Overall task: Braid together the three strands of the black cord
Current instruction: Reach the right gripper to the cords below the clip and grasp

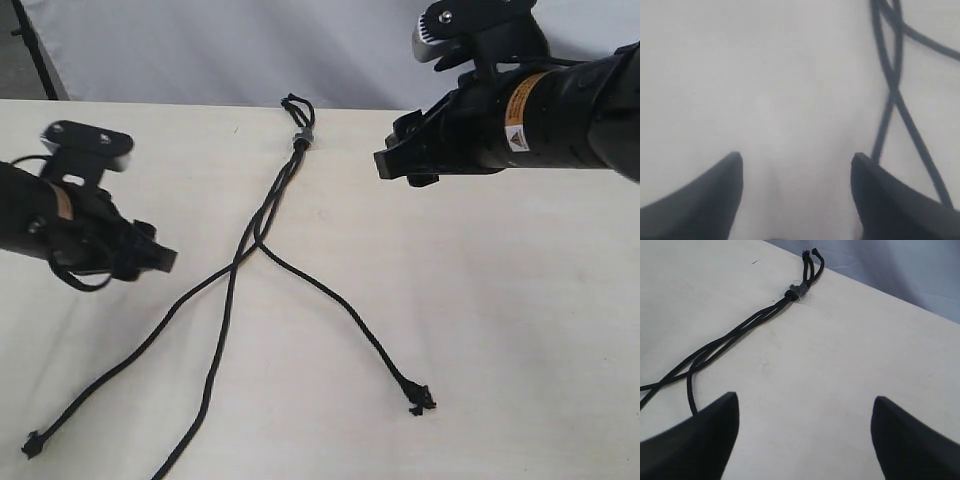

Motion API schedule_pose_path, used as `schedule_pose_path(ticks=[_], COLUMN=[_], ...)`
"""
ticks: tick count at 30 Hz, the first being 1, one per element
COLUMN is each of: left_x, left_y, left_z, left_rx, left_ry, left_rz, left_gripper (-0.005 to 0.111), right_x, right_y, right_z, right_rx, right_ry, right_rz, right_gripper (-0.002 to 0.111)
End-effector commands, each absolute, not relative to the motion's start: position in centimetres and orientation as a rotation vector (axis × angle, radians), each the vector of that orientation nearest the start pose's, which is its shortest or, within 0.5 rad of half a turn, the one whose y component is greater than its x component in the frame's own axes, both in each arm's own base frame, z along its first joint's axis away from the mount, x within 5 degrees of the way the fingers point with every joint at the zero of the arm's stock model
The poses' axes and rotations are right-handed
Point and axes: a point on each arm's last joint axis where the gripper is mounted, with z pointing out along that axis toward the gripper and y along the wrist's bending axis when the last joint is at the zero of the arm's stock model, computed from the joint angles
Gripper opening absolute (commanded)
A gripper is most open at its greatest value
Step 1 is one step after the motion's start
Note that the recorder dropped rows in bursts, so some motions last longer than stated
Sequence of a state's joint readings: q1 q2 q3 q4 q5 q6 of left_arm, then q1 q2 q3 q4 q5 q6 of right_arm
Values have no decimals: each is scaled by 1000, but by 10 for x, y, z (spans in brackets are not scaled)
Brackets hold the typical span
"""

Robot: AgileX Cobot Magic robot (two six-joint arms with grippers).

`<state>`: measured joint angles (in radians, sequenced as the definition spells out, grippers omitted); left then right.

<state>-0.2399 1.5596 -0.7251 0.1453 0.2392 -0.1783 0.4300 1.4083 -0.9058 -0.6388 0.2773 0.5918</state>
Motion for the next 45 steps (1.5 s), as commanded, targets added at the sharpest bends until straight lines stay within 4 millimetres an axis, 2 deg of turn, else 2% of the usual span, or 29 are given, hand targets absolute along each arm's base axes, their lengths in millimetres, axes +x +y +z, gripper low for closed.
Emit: schedule_pose_path(ticks=[1,4,10,15,19,24,27,33,40,45], left_x=[278,278,273,273,273,273,273,273,273,273], left_y=[-33,-22,-20,-20,-20,-20,-20,-20,-20,-20], left_z=[190,189,180,178,178,178,178,178,178,178], left_rx=[89,34,37,39,53,53,53,53,52,52], left_ry=[2511,2520,2494,2444,2444,2444,2444,2444,2446,2446], left_rz=[-29,-11,-20,-35,-30,-30,-30,-30,-30,-30], left_gripper=[60,60,60,60,60,60,60,60,60,60], right_x=[283,283,282,274,270,267,267,269,269,268], right_y=[133,167,240,283,308,320,324,328,329,327], right_z=[266,253,207,172,161,147,140,134,134,124], right_rx=[-474,-589,-804,-880,-886,-829,-797,-690,-654,-661], right_ry=[2200,2250,2398,2524,2564,2664,2702,2732,2732,2770], right_rz=[77,96,60,38,95,147,173,224,239,200], right_gripper=[69,69,69,68,55,33,26,26,26,26])
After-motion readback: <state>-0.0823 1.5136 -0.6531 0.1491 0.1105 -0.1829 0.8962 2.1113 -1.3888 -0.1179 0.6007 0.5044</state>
